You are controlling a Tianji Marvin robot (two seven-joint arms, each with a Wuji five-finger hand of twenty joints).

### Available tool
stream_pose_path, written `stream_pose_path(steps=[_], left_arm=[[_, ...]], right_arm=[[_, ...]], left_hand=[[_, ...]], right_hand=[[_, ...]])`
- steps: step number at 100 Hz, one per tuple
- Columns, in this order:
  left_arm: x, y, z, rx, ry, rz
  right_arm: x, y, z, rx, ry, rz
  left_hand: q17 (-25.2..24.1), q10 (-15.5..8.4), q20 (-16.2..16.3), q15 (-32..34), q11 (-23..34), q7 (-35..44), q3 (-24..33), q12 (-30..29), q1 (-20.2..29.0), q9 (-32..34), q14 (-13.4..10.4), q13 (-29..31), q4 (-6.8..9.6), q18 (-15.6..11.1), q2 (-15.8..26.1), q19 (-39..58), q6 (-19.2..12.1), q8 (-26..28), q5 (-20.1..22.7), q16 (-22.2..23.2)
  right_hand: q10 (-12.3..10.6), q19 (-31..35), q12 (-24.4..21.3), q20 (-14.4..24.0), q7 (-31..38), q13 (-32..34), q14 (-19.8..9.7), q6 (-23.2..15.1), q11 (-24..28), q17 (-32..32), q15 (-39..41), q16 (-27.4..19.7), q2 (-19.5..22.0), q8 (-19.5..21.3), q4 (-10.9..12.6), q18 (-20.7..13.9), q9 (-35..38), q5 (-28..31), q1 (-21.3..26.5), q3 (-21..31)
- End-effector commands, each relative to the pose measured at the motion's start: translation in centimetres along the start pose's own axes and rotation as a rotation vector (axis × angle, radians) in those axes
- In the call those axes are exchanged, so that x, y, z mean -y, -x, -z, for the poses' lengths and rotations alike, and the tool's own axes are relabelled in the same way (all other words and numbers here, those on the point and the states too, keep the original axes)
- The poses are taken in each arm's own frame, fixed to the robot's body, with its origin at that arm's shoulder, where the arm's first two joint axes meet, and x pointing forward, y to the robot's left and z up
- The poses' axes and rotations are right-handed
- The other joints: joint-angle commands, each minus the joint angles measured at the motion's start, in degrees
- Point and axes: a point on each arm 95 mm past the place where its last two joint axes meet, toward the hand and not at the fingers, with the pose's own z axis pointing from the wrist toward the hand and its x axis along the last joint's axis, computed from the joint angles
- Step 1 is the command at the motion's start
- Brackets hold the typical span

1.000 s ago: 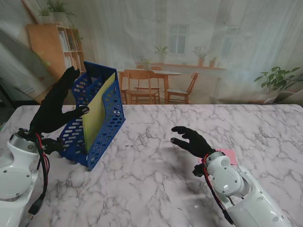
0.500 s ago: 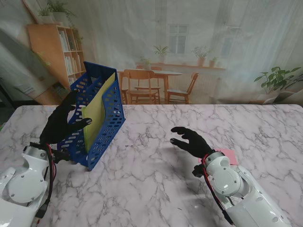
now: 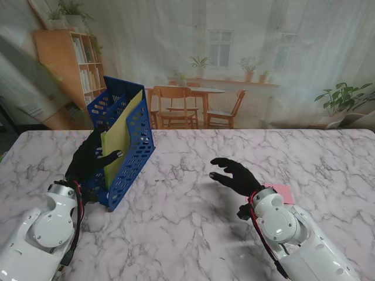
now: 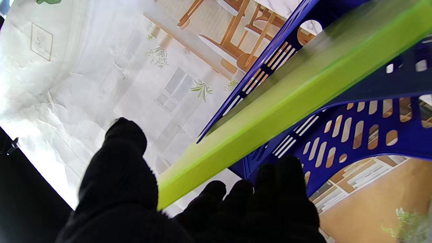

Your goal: Open the sliding file folder, put the receipt in and insert it into the document holder

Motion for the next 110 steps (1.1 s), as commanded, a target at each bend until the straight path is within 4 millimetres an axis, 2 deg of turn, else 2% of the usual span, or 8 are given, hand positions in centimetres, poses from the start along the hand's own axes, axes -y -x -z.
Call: stream_pose_path(steps=[1, 11, 15, 30, 33, 52, 74, 110], left_arm=[[-0.5, 0.2, 0.0, 0.015, 0.011, 0.012], [-0.8, 0.5, -0.1, 0.029, 0.008, 0.020], [-0.9, 0.6, 0.0, 0.036, 0.010, 0.025], [-1.5, 1.0, 0.0, 0.058, 0.013, 0.046], [-1.6, 1.0, 0.0, 0.060, 0.013, 0.051], [-1.5, 1.0, 0.3, 0.055, 0.003, 0.060], [-1.1, 1.5, 0.7, 0.059, -0.024, 0.059], [-1.5, 2.2, 0.7, 0.083, -0.043, 0.053]], right_arm=[[0.1, 0.1, 0.0, 0.007, -0.004, 0.003], [0.1, 0.1, 0.0, 0.007, -0.005, 0.004], [0.1, 0.1, -0.1, 0.007, -0.005, 0.004], [0.2, 0.1, -0.1, 0.009, -0.008, 0.003], [0.2, 0.0, -0.1, 0.010, -0.008, 0.003], [0.2, 0.0, -0.1, 0.009, -0.008, 0.003], [0.3, 0.0, -0.1, 0.009, -0.010, 0.002], [0.4, -0.1, -0.2, 0.012, -0.015, 0.001]], left_hand=[[0.1, -0.7, 1.1, 1.3, 0.1, -0.3, 1.3, 1.0, 2.3, 1.3, 0.6, 0.9, -0.79, -2.5, 2.7, 1.6, 0.4, 0.5, 1.2, 0.3], [0.1, -1.0, 1.1, 1.2, 0.1, -0.1, 1.8, 1.1, 4.9, 1.6, 0.4, 1.0, -0.78, -2.6, 4.5, 1.7, 0.1, 0.6, 1.5, 0.2], [0.2, -1.2, 1.1, 1.2, 0.0, -0.1, -0.2, 1.3, 7.2, 1.8, 0.3, 1.2, -1.01, -2.7, 5.8, 1.8, -0.1, 0.8, 1.5, 0.2], [0.4, -1.9, 1.2, 1.3, 0.4, 0.5, 1.8, 1.4, 11.8, 3.1, -0.1, 1.9, -0.70, -2.8, 9.6, 2.2, -1.1, 1.0, 2.5, 0.2], [0.3, -2.1, 1.2, 1.2, 0.2, 0.7, 0.6, 1.5, 13.4, 3.3, -0.2, 2.1, -1.41, -2.8, 10.5, 2.2, -1.3, 0.9, 2.7, 0.1], [1.4, -2.9, 1.7, 1.5, 0.5, 2.0, -0.1, 1.5, 22.4, 5.4, -0.7, 3.9, -2.12, -2.7, 13.9, 3.4, -2.7, 0.7, 4.4, 0.0], [2.5, -2.8, 2.0, 1.9, 0.7, 2.9, 3.7, 1.5, 22.7, 6.9, -0.9, 5.3, -2.01, -2.5, 13.9, 4.2, -2.9, 0.6, 5.0, -0.1], [3.5, -2.7, 2.7, 2.6, 1.0, 4.5, 3.8, 1.7, 22.7, 8.0, -1.0, 6.3, -2.31, -2.6, 13.4, 5.6, -3.2, 0.6, 5.0, -0.1]], right_hand=[[-1.3, -0.5, 0.2, 0.8, -0.7, -0.7, 0.1, -1.7, 0.7, -0.5, 2.5, 0.6, 2.4, -0.2, -1.2, 0.6, -0.9, -0.7, -1.5, -1.4], [-1.3, -0.5, 0.2, 0.8, -0.7, -0.7, 0.0, -1.8, 0.7, -0.5, 2.5, 0.6, 2.4, -0.1, -1.2, 0.6, -0.9, -0.7, -1.5, -1.4], [-1.3, -0.5, 0.2, 0.8, -0.7, -0.7, 0.1, -1.8, 0.7, -0.5, 2.5, 0.6, 2.4, -0.1, -1.2, 0.6, -0.9, -0.7, -1.5, -1.4], [-1.3, -0.6, 0.2, 0.9, -0.8, -0.8, 0.0, -1.7, 0.7, -0.5, 2.4, 0.6, 2.5, -0.1, -1.2, 0.6, -0.9, -0.7, -1.5, -1.5], [-1.5, -0.6, 0.2, 0.9, -0.8, -0.7, 0.0, -1.8, 0.7, -0.5, 2.4, 0.6, 2.5, -0.1, -1.2, 0.6, -1.0, -0.7, -1.5, -1.5], [-1.2, -0.7, 0.2, 0.9, -0.8, -0.8, 0.1, -1.8, 0.7, -0.5, 2.4, 0.6, 2.7, -0.1, -1.2, 0.6, -1.1, -0.7, -1.5, -1.6], [-1.4, -0.7, 0.2, 1.0, -0.8, -0.8, 0.0, -1.8, 0.7, -0.5, 2.4, 0.6, 2.8, -0.1, -1.2, 0.6, -1.0, -0.7, -1.5, -1.7], [-1.4, -0.8, 0.2, 1.1, -0.8, -0.8, 0.0, -1.8, 0.7, -0.5, 2.3, 0.6, 2.9, -0.1, -1.2, 0.6, -0.9, -0.6, -1.5, -1.8]])
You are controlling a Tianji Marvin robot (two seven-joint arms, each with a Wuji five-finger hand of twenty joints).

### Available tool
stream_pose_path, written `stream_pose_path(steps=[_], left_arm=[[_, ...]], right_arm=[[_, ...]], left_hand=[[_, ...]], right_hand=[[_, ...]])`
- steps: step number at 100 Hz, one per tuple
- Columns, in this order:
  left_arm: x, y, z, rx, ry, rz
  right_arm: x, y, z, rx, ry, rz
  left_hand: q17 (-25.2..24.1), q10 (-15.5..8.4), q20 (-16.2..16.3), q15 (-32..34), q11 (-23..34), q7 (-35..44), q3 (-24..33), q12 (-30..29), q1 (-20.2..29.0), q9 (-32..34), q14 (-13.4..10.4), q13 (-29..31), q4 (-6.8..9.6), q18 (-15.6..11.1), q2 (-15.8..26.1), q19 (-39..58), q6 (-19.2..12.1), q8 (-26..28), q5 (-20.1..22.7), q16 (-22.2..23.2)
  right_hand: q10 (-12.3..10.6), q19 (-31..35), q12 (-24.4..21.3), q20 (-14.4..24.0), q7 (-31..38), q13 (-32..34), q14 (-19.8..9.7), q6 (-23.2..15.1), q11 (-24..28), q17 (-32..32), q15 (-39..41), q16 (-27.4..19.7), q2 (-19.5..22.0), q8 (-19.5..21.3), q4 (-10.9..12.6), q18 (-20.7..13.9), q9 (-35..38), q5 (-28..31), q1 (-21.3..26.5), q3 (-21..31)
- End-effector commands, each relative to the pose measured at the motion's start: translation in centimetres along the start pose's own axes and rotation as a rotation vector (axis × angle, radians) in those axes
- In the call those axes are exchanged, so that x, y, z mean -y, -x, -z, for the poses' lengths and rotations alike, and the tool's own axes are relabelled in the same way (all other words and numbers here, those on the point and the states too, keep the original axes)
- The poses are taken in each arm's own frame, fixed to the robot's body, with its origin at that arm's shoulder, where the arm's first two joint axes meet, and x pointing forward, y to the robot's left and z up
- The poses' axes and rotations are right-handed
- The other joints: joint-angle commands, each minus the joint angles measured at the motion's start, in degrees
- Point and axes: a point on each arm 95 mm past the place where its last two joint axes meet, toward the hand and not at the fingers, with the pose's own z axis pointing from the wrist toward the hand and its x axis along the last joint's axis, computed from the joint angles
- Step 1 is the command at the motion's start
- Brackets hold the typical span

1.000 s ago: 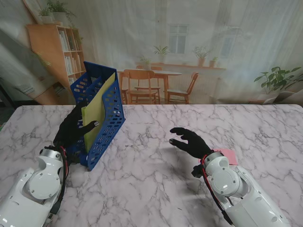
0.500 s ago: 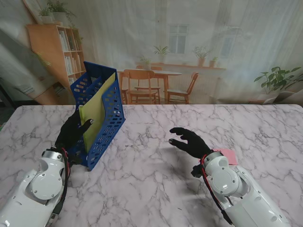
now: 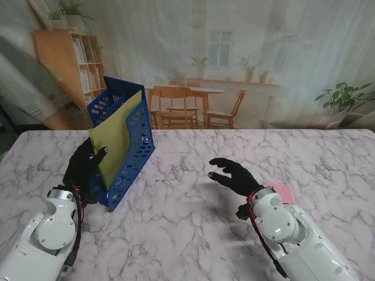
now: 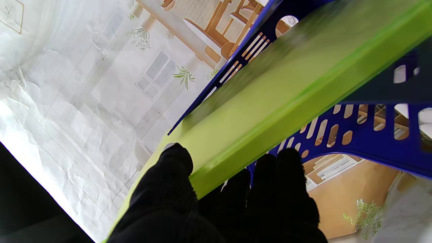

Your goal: Open the sliding file folder, put the receipt in and insert it into the document holder

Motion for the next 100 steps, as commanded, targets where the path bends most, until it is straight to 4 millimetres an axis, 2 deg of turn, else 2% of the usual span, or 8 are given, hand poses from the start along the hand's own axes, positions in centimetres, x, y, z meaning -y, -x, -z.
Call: stream_pose_path(steps=[1, 18, 34, 42, 48, 60, 76, 100], left_arm=[[-0.8, 0.0, -0.1, 0.011, 0.026, 0.005], [-1.5, -0.2, -0.5, 0.015, 0.037, 0.018], [-2.0, -0.4, -0.9, 0.025, 0.046, 0.024], [-2.3, -0.3, -1.0, 0.036, 0.045, 0.030], [-2.5, -0.2, -1.1, 0.045, 0.041, 0.027], [-2.7, -0.1, -1.1, 0.051, 0.002, 0.016], [-1.9, -0.8, -0.9, -0.006, -0.083, -0.027], [-0.1, -2.3, -1.4, -0.108, -0.154, -0.038]], right_arm=[[0.2, 0.1, 0.0, 0.010, -0.007, -0.001], [0.2, 0.1, 0.0, 0.011, -0.009, -0.001], [0.3, 0.1, -0.1, 0.013, -0.012, -0.003], [0.3, 0.1, -0.1, 0.014, -0.013, -0.003], [0.3, 0.1, -0.1, 0.014, -0.013, -0.003], [0.3, 0.1, -0.1, 0.014, -0.014, -0.004], [0.3, 0.1, -0.1, 0.014, -0.015, -0.005], [0.4, 0.1, -0.1, 0.014, -0.018, -0.005]], left_hand=[[0.3, -0.7, 1.2, 1.5, 0.4, 0.8, 1.8, 0.9, 4.0, 1.1, -0.4, 1.1, -1.77, -2.7, 2.6, 1.5, -1.2, 0.0, 1.4, -0.2], [2.6, -0.5, 1.9, 2.6, 0.9, 2.5, 1.8, 1.2, 4.0, 3.8, -0.1, 3.6, -1.26, -2.4, 1.7, 3.3, -1.5, 0.1, 3.0, 0.1], [6.7, -0.2, 2.4, 3.8, 1.7, 4.7, 8.3, 1.3, 4.0, 7.9, 0.0, 7.7, -0.62, -1.5, -0.6, 5.3, -2.1, 0.3, 5.2, 0.1], [8.7, -0.4, 2.1, 4.0, 4.0, 6.3, 10.8, 1.5, 4.0, 8.5, -0.1, 9.6, -1.24, -1.1, -1.9, 5.4, -2.5, 0.5, 5.8, -0.4], [10.1, -0.9, 1.9, 4.4, 8.9, 7.7, 12.0, 1.9, 4.0, 7.7, -0.3, 11.2, -1.88, -1.0, -2.8, 5.8, -2.9, 0.8, 6.6, -0.8], [14.3, -1.3, 2.2, 6.1, 14.4, 11.5, 16.3, 1.8, 4.0, 11.5, -0.1, 16.1, -3.28, -0.2, -5.9, 8.2, -4.1, 2.4, 12.2, -0.8], [18.7, -2.8, 2.0, 7.2, 15.3, 16.4, 18.8, 1.3, 4.0, 16.8, -0.6, 20.6, -4.19, -0.2, -7.8, 9.9, -7.4, 4.7, 18.7, -0.9], [21.6, -4.4, 0.4, 7.0, 15.7, 20.8, 19.5, 1.2, 4.0, 19.7, -1.3, 23.4, -4.44, -0.5, -8.4, 10.1, -9.8, 5.2, 21.1, -1.7]], right_hand=[[-1.2, -0.7, 0.2, 1.0, -0.8, -0.8, 0.0, -1.8, 0.7, -0.5, 2.3, 0.6, 2.3, -0.1, -1.2, 0.6, -0.9, -0.6, -1.5, -1.3], [-1.4, -0.8, 0.2, 1.0, -0.8, -0.7, 0.0, -1.8, 0.7, -0.5, 2.4, 0.7, 2.3, -0.1, -1.2, 0.5, -0.8, -0.7, -1.5, -1.3], [-1.3, -0.8, 0.2, 1.0, -0.8, -0.7, 0.0, -1.9, 0.8, -0.6, 2.4, 0.7, 2.3, -0.1, -1.2, 0.6, -0.7, -0.6, -1.4, -1.3], [-1.3, -0.8, 0.2, 1.0, -0.8, -0.7, 0.0, -1.8, 0.8, -0.6, 2.4, 0.7, 2.4, -0.1, -1.2, 0.6, -0.7, -0.7, -1.4, -1.3], [-1.3, -0.9, 0.2, 1.1, -0.8, -0.8, 0.0, -1.8, 0.7, -0.6, 2.3, 0.7, 2.4, -0.1, -1.2, 0.6, -0.7, -0.7, -1.4, -1.3], [-1.2, -0.9, 0.2, 1.1, -0.8, -0.7, 0.0, -1.9, 0.8, -0.6, 2.3, 0.7, 2.4, -0.1, -1.2, 0.6, -0.6, -0.6, -1.5, -1.4], [-1.2, -1.0, 0.2, 1.1, -0.8, -0.8, 0.0, -1.8, 0.7, -0.6, 2.3, 0.7, 2.5, -0.1, -1.2, 0.6, -0.6, -0.7, -1.5, -1.5], [-1.2, -1.0, 0.2, 1.1, -0.8, -0.7, 0.0, -1.9, 0.7, -0.6, 2.3, 0.7, 2.7, -0.1, -1.2, 0.5, -0.6, -0.7, -1.6, -1.6]])
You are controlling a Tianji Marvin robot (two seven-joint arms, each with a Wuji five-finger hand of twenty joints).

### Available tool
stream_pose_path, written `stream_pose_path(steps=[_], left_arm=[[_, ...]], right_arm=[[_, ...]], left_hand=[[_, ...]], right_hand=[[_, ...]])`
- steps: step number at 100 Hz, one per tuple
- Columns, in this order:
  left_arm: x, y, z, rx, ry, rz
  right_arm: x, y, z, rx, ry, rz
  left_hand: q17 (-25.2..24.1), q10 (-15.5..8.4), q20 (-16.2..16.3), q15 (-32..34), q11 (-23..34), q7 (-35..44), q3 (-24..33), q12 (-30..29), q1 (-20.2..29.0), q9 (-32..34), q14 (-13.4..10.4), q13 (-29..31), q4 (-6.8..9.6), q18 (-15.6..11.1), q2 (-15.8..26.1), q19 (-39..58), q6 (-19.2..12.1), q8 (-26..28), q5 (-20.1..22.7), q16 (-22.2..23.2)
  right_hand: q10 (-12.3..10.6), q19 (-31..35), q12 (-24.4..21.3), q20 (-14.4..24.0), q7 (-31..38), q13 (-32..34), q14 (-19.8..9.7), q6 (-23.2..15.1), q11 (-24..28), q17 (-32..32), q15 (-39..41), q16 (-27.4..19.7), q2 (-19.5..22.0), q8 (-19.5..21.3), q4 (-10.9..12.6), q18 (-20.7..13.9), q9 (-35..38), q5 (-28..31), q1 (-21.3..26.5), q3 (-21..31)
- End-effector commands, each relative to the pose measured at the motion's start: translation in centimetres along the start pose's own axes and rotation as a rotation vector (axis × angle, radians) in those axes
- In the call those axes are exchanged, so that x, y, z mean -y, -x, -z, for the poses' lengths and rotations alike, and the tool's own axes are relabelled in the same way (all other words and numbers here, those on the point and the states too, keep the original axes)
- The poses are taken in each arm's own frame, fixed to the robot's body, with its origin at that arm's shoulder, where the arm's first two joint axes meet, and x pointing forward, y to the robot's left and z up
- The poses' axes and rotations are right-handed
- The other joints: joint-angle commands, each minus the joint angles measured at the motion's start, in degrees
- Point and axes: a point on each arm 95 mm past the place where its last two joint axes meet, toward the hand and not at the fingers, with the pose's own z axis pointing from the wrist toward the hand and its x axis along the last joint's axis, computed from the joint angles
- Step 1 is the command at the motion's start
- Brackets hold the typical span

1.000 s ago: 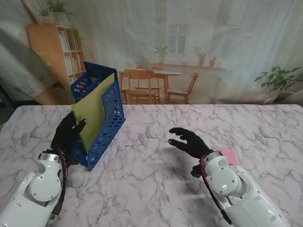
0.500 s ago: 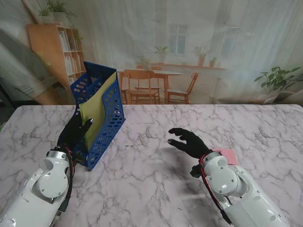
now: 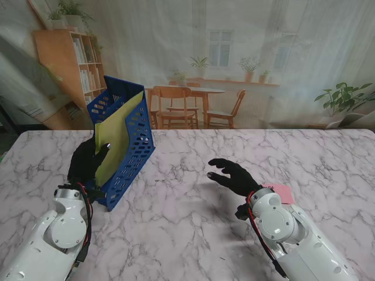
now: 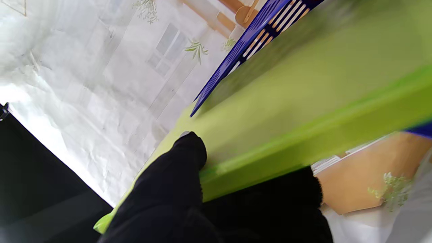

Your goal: Open the sliding file folder, put the receipt in and insert it into the document holder

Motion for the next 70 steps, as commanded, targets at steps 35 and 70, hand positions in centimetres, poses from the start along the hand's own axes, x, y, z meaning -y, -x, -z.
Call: stream_pose_path(steps=[35, 70], left_arm=[[2.8, -2.7, -2.2, -0.177, -0.141, 0.022], [7.5, -7.8, -4.4, -0.386, -0.235, 0.049]], right_arm=[[0.2, 0.1, 0.0, 0.009, -0.012, -0.001], [0.4, 0.1, -0.1, 0.010, -0.023, 0.001]], left_hand=[[2.6, -2.5, -2.0, 1.6, 1.6, 4.8, 6.5, 0.1, 4.2, 2.3, -0.7, 2.4, -1.81, -3.3, 1.5, 1.6, -5.9, 0.6, 3.2, -0.9], [2.6, -2.8, -2.4, 1.7, 1.9, 6.5, 6.2, 0.3, 4.2, 2.3, -0.9, 2.6, -1.66, -3.7, 1.7, 2.1, -6.1, -0.3, 2.6, -0.9]], right_hand=[[-1.4, -0.9, 0.2, 1.0, -0.8, -0.7, 0.0, -1.9, 0.7, -0.6, 2.2, 0.7, 2.3, -0.1, -1.3, 0.5, -0.5, -0.7, -1.7, -2.0], [-1.3, -1.0, 0.2, 1.1, -0.9, -0.7, 0.0, -1.9, 0.7, -0.5, 2.1, 0.7, 2.4, -0.1, -1.3, 0.6, -0.4, -0.7, -1.6, -2.3]])
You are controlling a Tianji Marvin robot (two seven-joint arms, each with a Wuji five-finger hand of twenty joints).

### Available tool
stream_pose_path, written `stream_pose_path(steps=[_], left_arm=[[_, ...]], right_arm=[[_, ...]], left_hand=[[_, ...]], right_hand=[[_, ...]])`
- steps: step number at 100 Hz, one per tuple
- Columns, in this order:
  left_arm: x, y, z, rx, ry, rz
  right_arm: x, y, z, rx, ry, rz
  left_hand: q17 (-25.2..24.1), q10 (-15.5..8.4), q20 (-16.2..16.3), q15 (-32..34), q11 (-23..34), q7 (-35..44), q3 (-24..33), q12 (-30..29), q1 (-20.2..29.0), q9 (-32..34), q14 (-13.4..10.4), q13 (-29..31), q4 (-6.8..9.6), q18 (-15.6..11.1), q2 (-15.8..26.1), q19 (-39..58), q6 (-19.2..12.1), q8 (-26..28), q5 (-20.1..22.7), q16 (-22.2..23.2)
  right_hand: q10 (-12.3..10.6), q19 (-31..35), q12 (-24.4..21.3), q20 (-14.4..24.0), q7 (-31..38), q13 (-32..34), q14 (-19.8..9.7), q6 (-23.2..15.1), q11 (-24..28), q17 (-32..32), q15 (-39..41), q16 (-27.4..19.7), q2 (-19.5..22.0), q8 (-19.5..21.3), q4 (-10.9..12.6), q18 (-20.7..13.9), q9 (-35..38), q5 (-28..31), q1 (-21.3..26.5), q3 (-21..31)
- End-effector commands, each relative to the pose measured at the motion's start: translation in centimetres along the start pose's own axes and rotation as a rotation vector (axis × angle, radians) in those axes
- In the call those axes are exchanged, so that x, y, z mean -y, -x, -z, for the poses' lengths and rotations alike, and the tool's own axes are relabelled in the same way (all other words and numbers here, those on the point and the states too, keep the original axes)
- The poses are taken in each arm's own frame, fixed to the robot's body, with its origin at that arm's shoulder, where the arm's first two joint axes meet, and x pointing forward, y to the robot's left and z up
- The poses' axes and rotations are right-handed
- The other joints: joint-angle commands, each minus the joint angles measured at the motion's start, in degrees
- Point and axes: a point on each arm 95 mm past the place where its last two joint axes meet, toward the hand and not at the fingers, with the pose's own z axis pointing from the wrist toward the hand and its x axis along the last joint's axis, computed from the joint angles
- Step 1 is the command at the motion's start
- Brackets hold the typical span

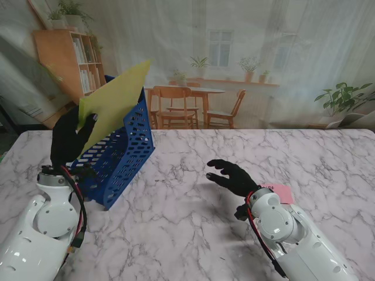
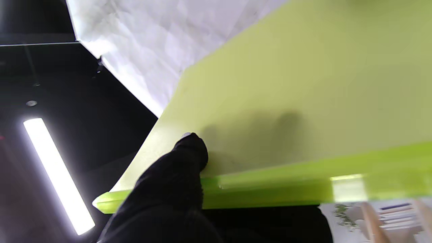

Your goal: Open the sliding file folder, put the receipt in and insert it into the document holder

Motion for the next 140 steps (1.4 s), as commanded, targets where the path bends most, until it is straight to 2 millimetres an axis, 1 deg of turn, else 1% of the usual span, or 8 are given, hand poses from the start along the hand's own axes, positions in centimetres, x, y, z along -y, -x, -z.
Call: stream_pose_path(steps=[1, 34, 58, 95, 108, 115, 129, 140], left_arm=[[1.2, -1.6, -2.3, -0.068, -0.019, 0.017], [4.6, -7.7, -7.9, -0.254, 0.021, 0.103], [4.1, -11.5, -10.1, -0.300, 0.099, 0.180], [-4.0, -11.2, -9.3, -0.065, 0.251, 0.356], [-7.3, -10.6, -8.4, 0.036, 0.297, 0.420], [-8.6, -10.4, -7.9, 0.077, 0.319, 0.446], [-10.9, -10.2, -6.9, 0.142, 0.362, 0.481], [-12.2, -10.0, -6.2, 0.190, 0.374, 0.505]], right_arm=[[0.2, 0.2, 0.0, 0.010, -0.006, -0.001], [-0.1, 0.2, 0.1, -0.001, 0.006, 0.002], [-0.6, 0.2, 0.4, -0.018, 0.030, 0.014], [-1.8, 0.5, 1.2, -0.099, 0.115, 0.055], [-2.1, 0.7, 1.4, -0.129, 0.151, 0.054], [-2.3, 0.9, 1.5, -0.141, 0.174, 0.050], [-2.7, 1.4, 1.7, -0.143, 0.219, 0.023], [-2.9, 2.0, 1.7, -0.126, 0.249, 0.003]], left_hand=[[1.2, -1.4, -1.0, 1.3, 1.1, 1.0, 5.1, 0.3, 4.2, 0.9, -0.2, 1.1, -0.98, -3.5, 1.8, 1.9, -4.2, -0.4, 2.0, -0.3], [1.9, -1.3, -1.0, 1.8, 1.6, 2.0, 4.9, 0.5, 4.2, 1.7, -0.2, 2.1, -0.89, -3.7, 1.9, 2.7, -4.3, -0.3, 2.0, -0.1], [2.6, -1.1, -0.7, 3.3, 3.4, 4.3, 4.8, 1.5, 4.2, 2.5, 0.5, 3.4, -0.81, -3.9, 2.1, 4.3, -4.5, 1.3, 1.3, 1.4], [3.1, -0.2, -0.2, 4.2, 4.6, 5.6, 5.1, 2.1, 4.2, 3.1, 1.6, 4.4, -0.80, -3.1, 1.8, 6.6, -3.9, 2.0, 0.8, 3.0], [3.3, 0.2, -0.1, 4.3, 4.7, 5.5, 5.2, 2.2, 4.2, 3.1, 1.9, 4.5, -0.85, -2.8, 1.7, 7.1, -3.8, 2.0, 0.7, 3.4], [3.4, 0.2, 0.0, 4.4, 4.8, 5.7, 5.2, 2.2, 4.2, 3.3, 1.9, 4.7, -0.84, -2.8, 1.7, 7.3, -3.7, 2.1, 0.8, 3.5], [3.5, 0.4, 0.1, 4.7, 5.2, 6.0, 5.4, 2.4, 4.2, 3.5, 2.2, 4.9, -0.89, -2.6, 1.7, 7.8, -3.8, 2.5, 0.9, 3.9], [3.5, 0.5, 0.2, 5.3, 5.9, 6.9, 5.5, 2.8, 4.2, 3.8, 2.6, 5.3, -0.90, -2.4, 1.6, 8.3, -3.8, 3.3, 1.0, 4.4]], right_hand=[[-1.3, -0.9, 0.2, 0.7, -0.9, -0.6, 0.0, -1.9, 0.6, -0.5, 2.1, 0.7, 1.7, -0.1, -1.3, 0.6, -0.5, -0.7, -1.6, -1.7], [-1.3, -0.8, 0.2, 0.8, -0.9, -0.7, 0.0, -1.8, 0.7, -0.4, 2.1, 0.7, 1.3, -0.1, -1.3, 0.5, -0.7, -0.8, -1.5, -1.7], [-1.4, -0.5, 0.3, 0.9, -0.8, -0.7, -0.2, -1.6, 0.8, -0.1, 2.3, 0.7, -0.3, 0.0, -1.3, 0.4, -1.2, -1.2, -1.7, -1.5], [-2.5, 0.1, -0.4, 0.5, -3.6, -2.3, -1.1, 1.1, 0.0, -0.1, 1.7, -0.2, -9.6, -1.3, -2.7, -0.4, -7.3, -11.0, -8.1, 3.0], [-1.7, -2.0, -3.0, -0.5, -18.0, -3.2, -1.2, 3.7, -4.9, 0.1, -0.2, -1.7, -15.2, -7.0, -4.7, 0.3, -9.9, -10.2, -11.8, 7.7], [-0.9, -3.6, -4.4, -0.8, -28.4, -3.6, -0.9, 5.2, -8.8, 0.2, -1.2, -2.3, -16.7, -3.1, -5.9, 1.2, -10.2, -8.1, -12.6, 6.6], [0.0, -6.3, -5.7, -1.5, -29.1, -4.2, -0.9, 7.9, -12.0, 0.4, -2.4, -2.9, -20.9, -3.3, -7.4, 2.6, -10.3, -7.9, -16.5, 7.7], [0.6, -7.9, -4.8, -0.7, -25.8, -4.2, -0.9, 9.0, -10.2, 0.7, -2.7, -2.8, -23.9, 5.5, -8.6, 2.8, -10.3, -8.1, -20.6, 13.5]])
